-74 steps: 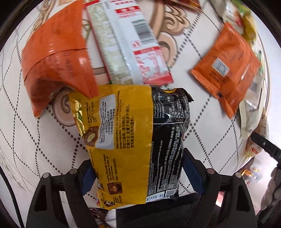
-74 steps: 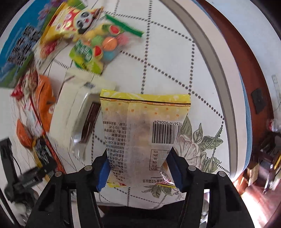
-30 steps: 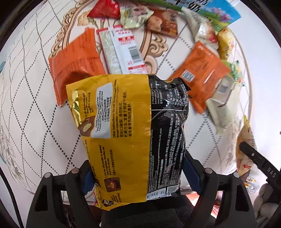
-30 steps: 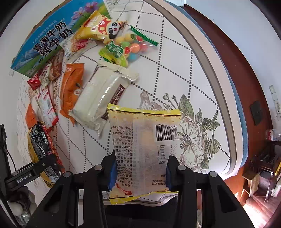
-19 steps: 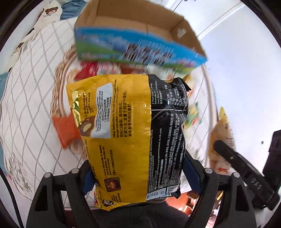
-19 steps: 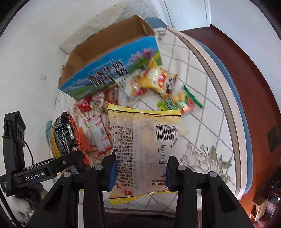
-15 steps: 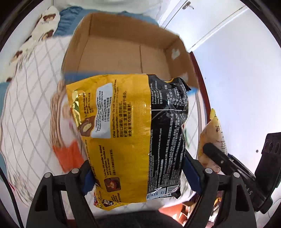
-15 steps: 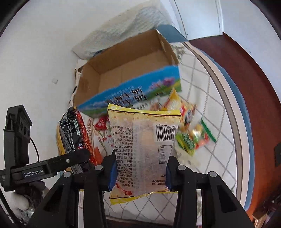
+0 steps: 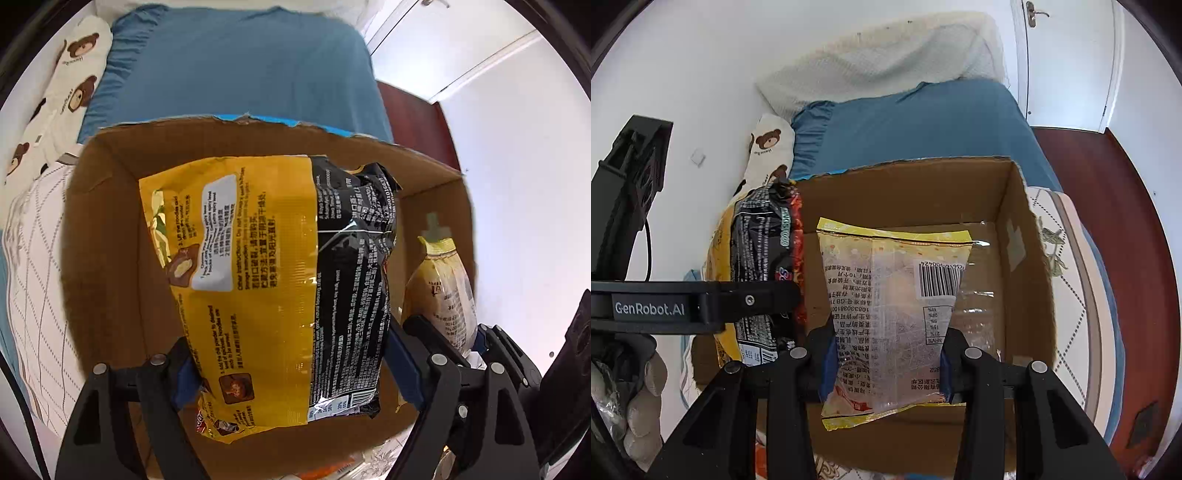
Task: Organize snacks
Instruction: 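Lower both bags into the box and open both tools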
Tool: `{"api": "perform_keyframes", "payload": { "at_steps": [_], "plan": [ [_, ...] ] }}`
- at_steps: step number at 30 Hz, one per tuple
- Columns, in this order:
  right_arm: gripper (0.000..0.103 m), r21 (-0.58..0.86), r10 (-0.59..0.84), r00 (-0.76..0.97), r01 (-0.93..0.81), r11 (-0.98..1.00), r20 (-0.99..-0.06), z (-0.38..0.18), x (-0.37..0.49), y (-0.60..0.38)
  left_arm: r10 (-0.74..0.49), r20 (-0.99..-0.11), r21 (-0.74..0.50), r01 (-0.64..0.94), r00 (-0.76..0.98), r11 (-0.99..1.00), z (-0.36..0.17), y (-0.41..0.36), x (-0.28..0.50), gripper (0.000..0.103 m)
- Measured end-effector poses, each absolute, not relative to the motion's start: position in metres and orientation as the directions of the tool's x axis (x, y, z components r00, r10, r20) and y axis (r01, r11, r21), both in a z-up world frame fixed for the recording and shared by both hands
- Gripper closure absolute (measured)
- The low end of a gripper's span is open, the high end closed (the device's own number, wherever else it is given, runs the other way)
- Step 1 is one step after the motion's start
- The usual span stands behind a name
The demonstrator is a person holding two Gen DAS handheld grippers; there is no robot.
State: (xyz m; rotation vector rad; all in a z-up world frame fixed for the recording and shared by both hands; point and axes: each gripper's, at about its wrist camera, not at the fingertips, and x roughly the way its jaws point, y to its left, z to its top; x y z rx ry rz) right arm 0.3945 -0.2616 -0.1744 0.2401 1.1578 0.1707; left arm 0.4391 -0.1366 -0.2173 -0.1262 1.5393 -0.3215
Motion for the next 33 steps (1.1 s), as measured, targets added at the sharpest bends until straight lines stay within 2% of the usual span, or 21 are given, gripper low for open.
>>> {"api": "perform_keyframes", "payload": {
  "at_steps": [3, 8, 9, 10, 11, 14, 22, 33],
  "plan": [
    [0.059, 0.26, 0.248, 0.35, -0.012, 0.965, -0.904, -0.2, 0.422, -0.254, -0.231, -0.973, -0.231, 0.145, -0.017, 0.962, -0.233, -0.139, 0.453, 0.02],
    [0.056, 0.234, 0.231, 0.318, -0.03, 0.972, -0.919, -0.23, 0.446, -0.244, -0.218, -0.973, -0.226, 0.123, -0.074, 0.966, -0.257, -0.136, 0.464, 0.02],
    [0.05, 0.222, 0.224, 0.301, -0.04, 0.974, -0.927, -0.237, 0.452, -0.241, -0.207, -0.976, -0.214, 0.123, -0.069, 0.969, -0.261, -0.134, 0.466, 0.019],
    [0.027, 0.213, 0.217, 0.282, -0.046, 0.976, -0.934, -0.243, 0.456, -0.24, -0.188, -0.98, -0.194, 0.12, -0.065, 0.974, -0.262, -0.132, 0.465, 0.015],
    [0.019, 0.203, 0.208, 0.272, -0.046, 0.978, -0.94, -0.249, 0.46, -0.239, -0.184, -0.981, -0.19, 0.116, -0.059, 0.975, -0.263, -0.13, 0.465, 0.013],
    [0.008, 0.216, 0.222, 0.224, -0.054, 0.975, -0.949, -0.258, 0.464, -0.241, -0.201, -0.978, -0.206, 0.102, -0.062, 0.973, -0.265, -0.121, 0.46, 0.01],
    [0.008, 0.194, 0.193, 0.233, -0.019, 0.981, -0.953, -0.247, 0.451, -0.255, -0.228, -0.974, -0.227, 0.085, 0.008, 0.97, -0.24, -0.101, 0.432, 0.01],
    [0.008, 0.109, 0.102, 0.342, 0.001, 0.994, -0.934, -0.196, 0.383, -0.262, -0.173, -0.96, -0.153, 0.106, 0.221, 0.983, -0.177, -0.077, 0.36, 0.01]
  ]
}}
